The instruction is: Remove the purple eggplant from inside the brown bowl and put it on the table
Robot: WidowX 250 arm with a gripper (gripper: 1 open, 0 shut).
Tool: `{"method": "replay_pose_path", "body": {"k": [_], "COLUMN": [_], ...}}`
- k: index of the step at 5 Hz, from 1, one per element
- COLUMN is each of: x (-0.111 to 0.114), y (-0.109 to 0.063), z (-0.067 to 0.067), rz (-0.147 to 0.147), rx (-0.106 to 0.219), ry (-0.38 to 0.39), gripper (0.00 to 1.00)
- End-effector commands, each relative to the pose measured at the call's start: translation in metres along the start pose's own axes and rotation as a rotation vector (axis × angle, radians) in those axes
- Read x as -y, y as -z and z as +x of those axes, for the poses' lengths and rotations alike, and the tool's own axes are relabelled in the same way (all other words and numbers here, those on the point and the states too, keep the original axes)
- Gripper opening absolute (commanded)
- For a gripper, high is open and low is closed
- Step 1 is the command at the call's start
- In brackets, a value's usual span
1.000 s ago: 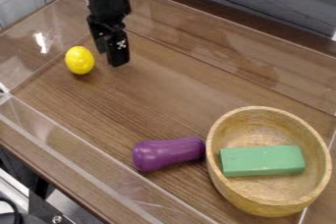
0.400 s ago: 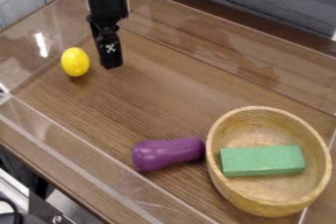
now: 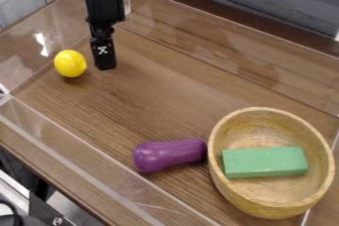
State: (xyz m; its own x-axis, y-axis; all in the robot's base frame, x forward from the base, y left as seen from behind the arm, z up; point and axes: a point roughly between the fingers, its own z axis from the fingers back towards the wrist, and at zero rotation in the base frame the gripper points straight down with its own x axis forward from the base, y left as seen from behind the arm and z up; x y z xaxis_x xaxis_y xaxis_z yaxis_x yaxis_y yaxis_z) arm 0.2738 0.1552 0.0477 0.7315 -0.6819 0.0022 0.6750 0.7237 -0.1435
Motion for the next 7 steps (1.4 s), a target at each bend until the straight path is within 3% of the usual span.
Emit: {"method": "replay_pose_path", "body": {"k": [1,3,4,5,7], "x": [-0.014,-0.010,-0.010,-0.009,-0.003], "y": [-0.017,-0.009,-0.004,0.000,-0.001], "z": [-0.007,-0.010,-0.010,-0.010,-0.009], "rz": [0.053,0.035,0.026,0.017,0.005], "rx": [-0.001,-0.022,-0.023,-0.021,-0.016], "ry": [0.041,0.142,0.145,0.141,0.116], "gripper": [1.00,1.00,1.00,0.00,0.00]}}
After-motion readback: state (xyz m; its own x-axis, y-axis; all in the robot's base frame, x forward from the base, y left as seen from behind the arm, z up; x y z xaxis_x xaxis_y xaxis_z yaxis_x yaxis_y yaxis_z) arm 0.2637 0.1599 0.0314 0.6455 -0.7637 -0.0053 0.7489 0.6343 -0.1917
